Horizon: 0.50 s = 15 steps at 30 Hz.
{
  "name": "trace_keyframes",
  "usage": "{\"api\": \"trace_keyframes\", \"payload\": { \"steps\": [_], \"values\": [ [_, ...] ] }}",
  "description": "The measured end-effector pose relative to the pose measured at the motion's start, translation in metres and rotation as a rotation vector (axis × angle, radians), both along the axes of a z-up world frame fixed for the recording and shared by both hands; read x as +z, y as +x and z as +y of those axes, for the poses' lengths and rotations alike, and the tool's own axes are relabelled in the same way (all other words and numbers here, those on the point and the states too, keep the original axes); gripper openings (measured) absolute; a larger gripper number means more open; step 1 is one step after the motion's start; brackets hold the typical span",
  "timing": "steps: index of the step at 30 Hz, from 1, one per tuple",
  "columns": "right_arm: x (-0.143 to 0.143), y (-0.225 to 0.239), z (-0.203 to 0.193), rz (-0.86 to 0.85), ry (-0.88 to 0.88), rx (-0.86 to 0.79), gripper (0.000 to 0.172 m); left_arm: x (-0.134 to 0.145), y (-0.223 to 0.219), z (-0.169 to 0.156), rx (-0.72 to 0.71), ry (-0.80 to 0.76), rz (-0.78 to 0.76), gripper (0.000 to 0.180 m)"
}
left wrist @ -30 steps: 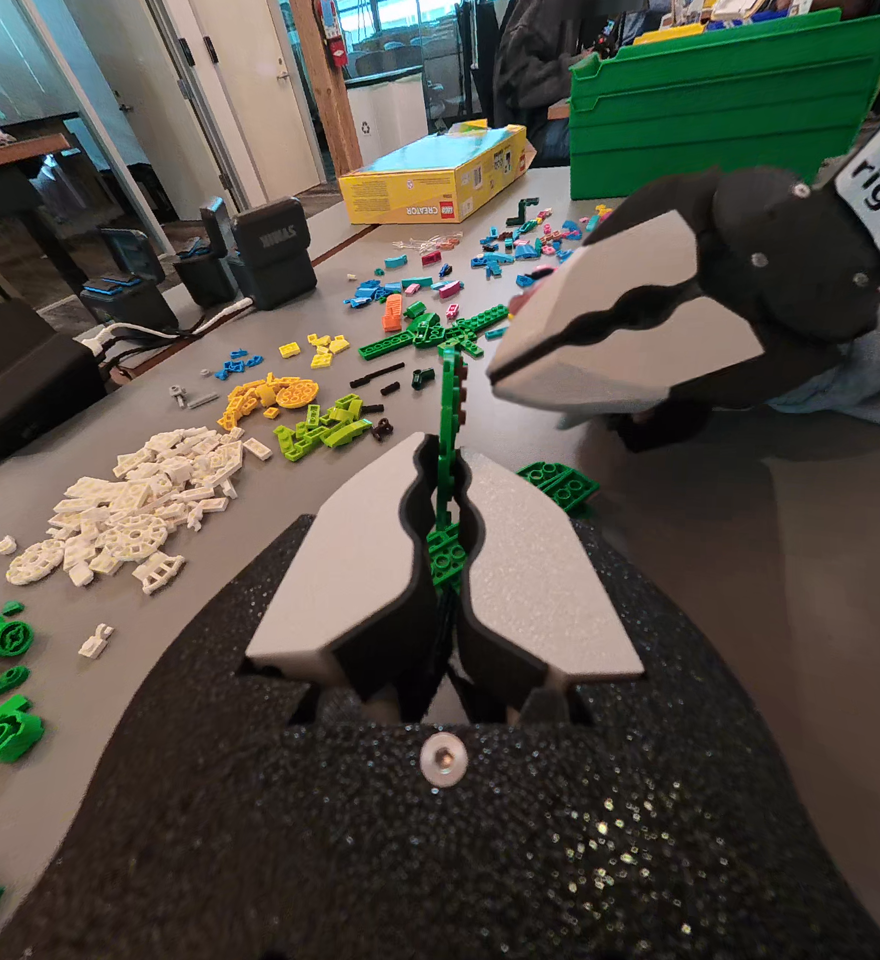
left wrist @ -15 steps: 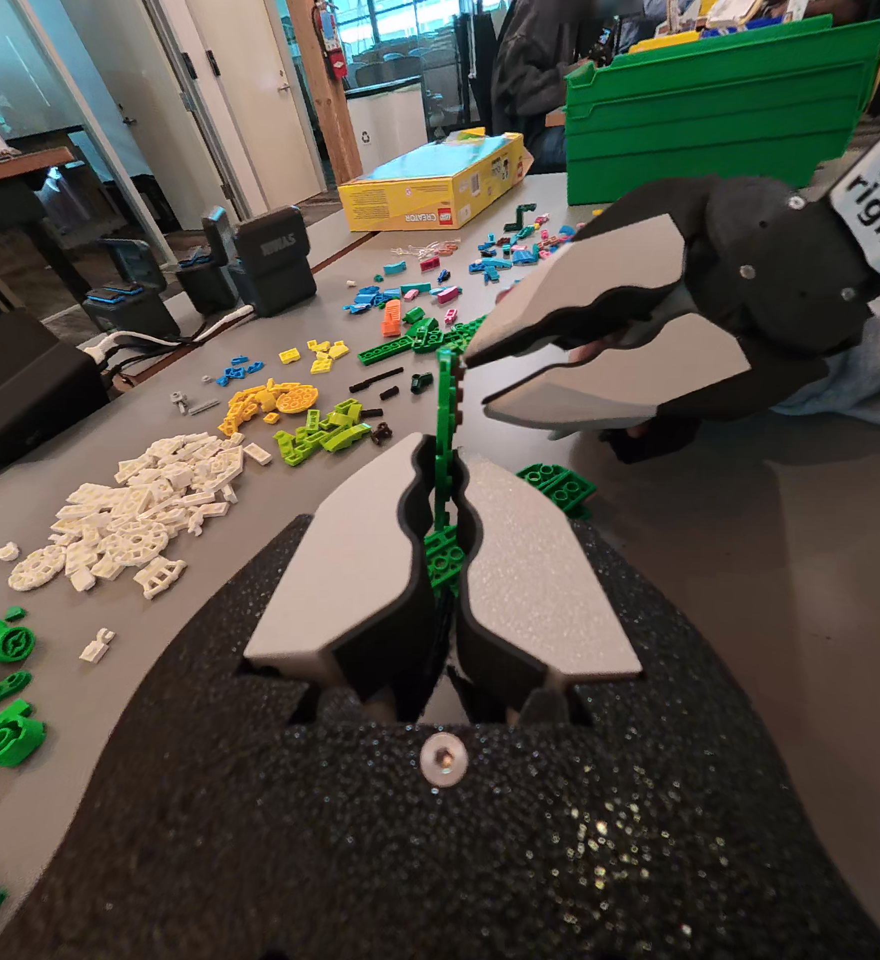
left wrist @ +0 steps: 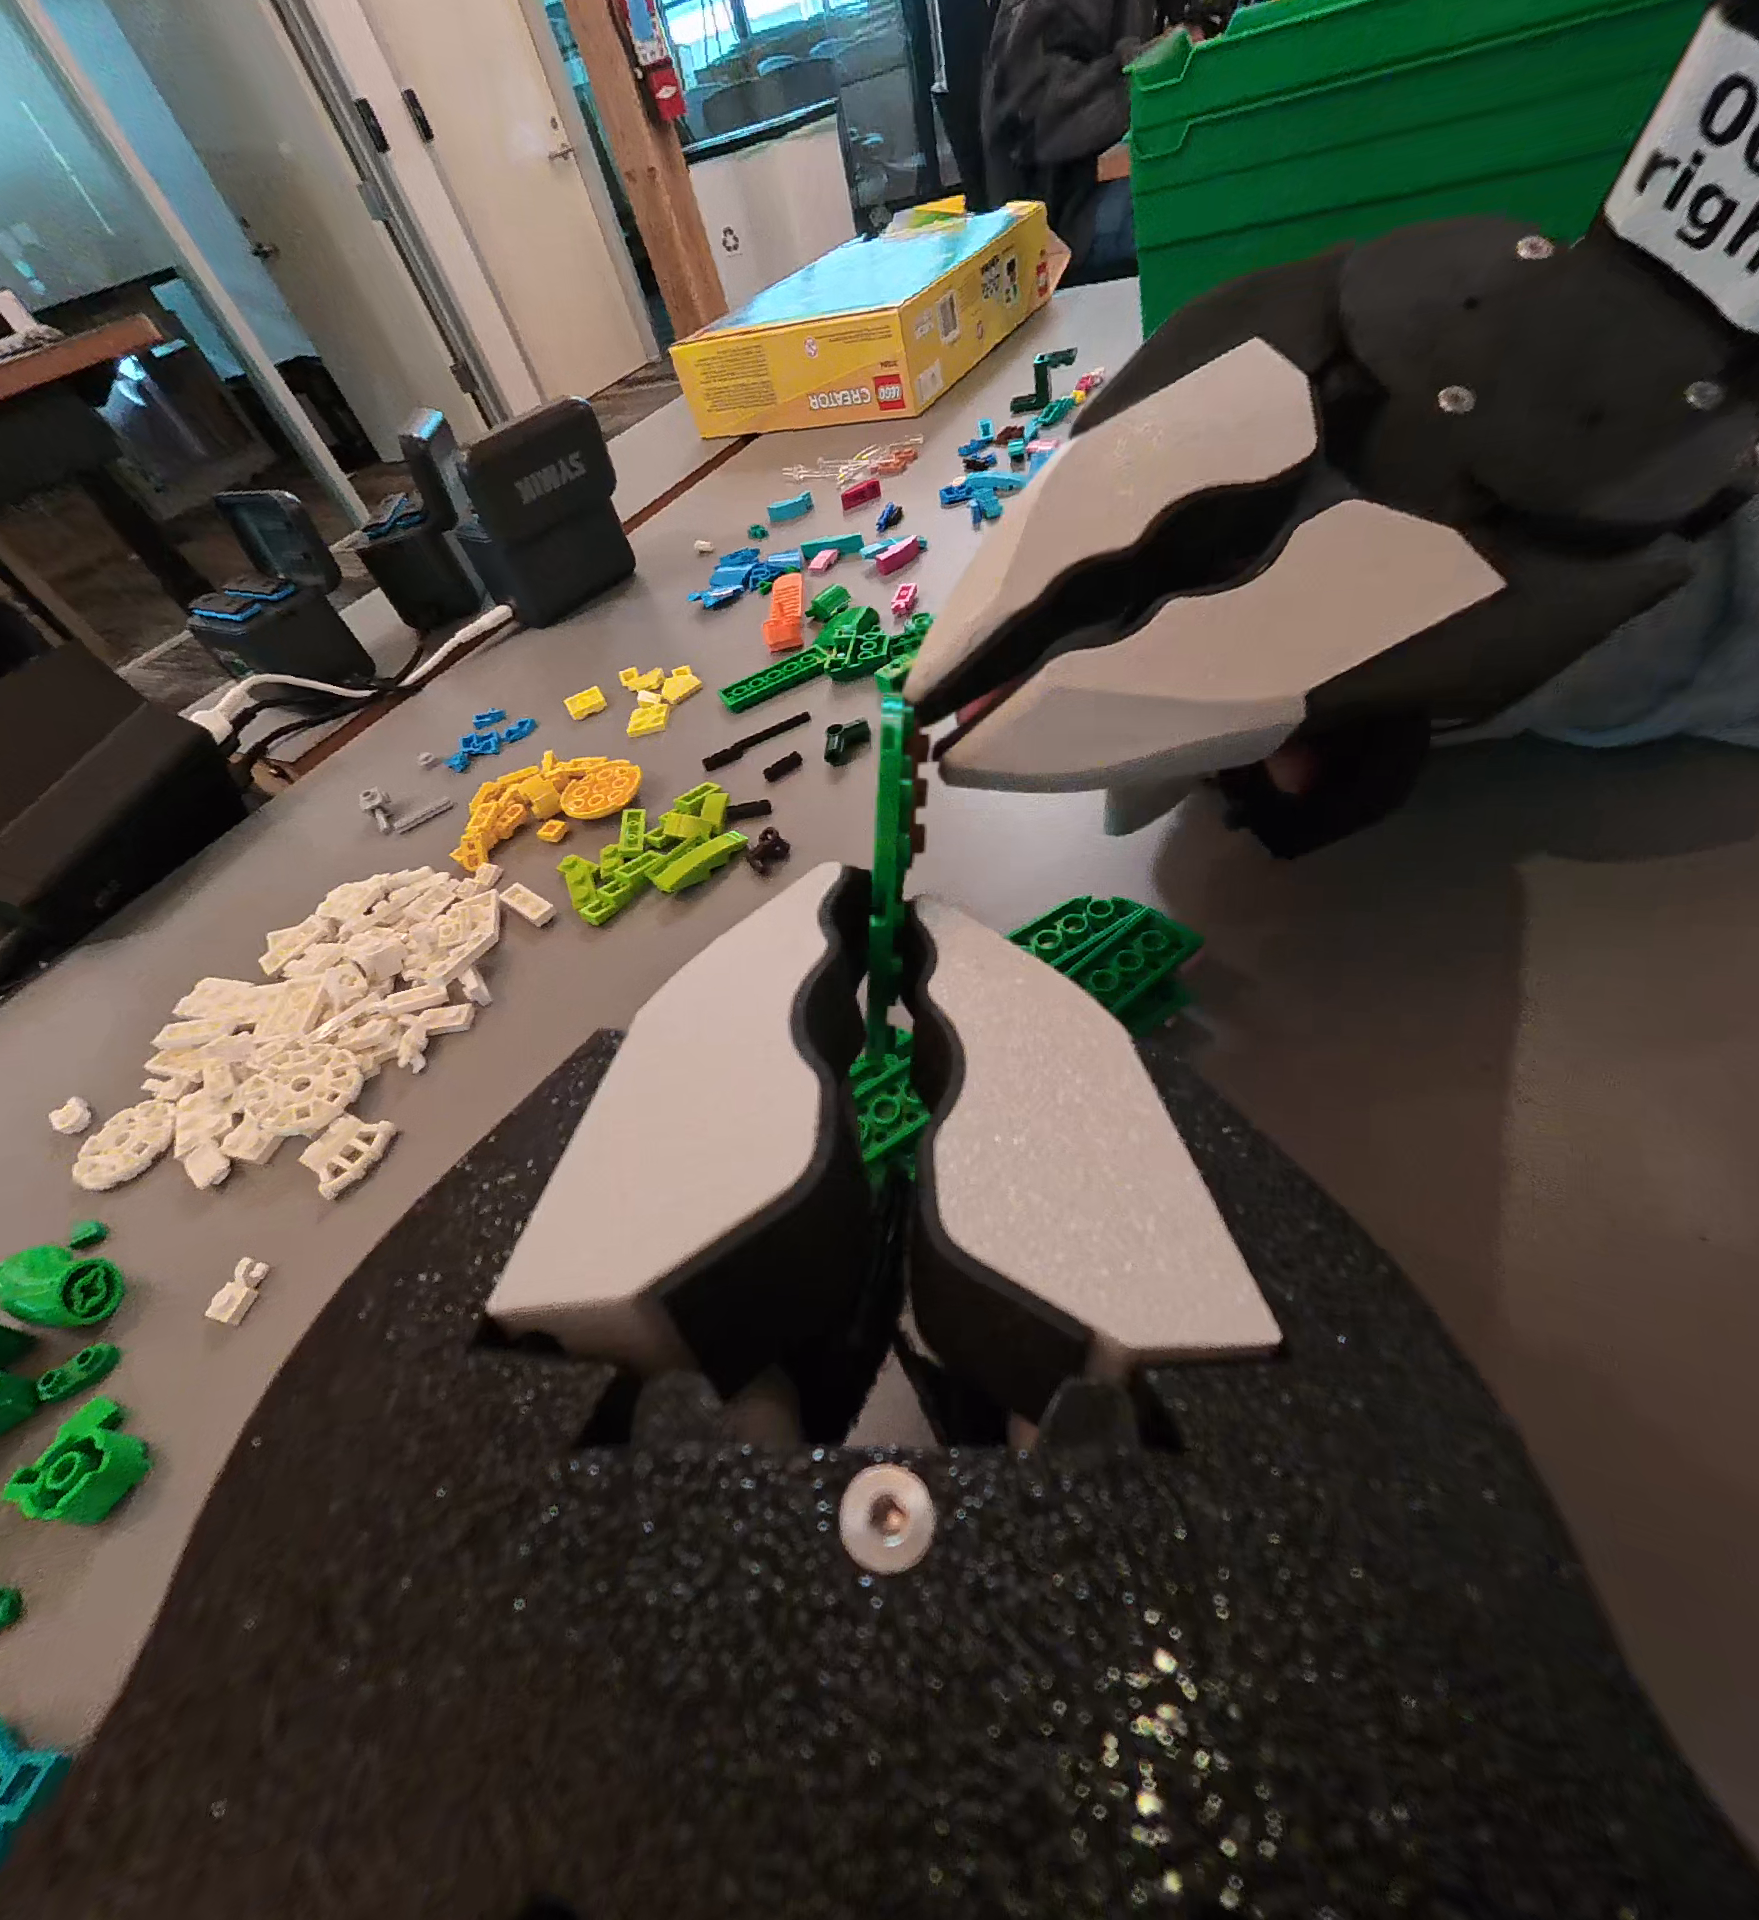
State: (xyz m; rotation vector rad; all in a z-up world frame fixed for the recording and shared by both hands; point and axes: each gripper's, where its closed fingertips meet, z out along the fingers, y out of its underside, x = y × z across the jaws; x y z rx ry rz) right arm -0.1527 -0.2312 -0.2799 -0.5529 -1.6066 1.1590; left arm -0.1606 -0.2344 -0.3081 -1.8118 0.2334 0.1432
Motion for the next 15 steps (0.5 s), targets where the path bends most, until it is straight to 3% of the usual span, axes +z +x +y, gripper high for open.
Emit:
{"api": "trace_keyframes", "payload": {
  "steps": [15],
  "values": [
    [-0.0080, 0.0015, -0.0056, -0.053, 0.034, 0.046, 0.004, -0.0021, -0.0100, -0.0013, 0.050, -0.024, -0.056, 0.007]
  ]
}}
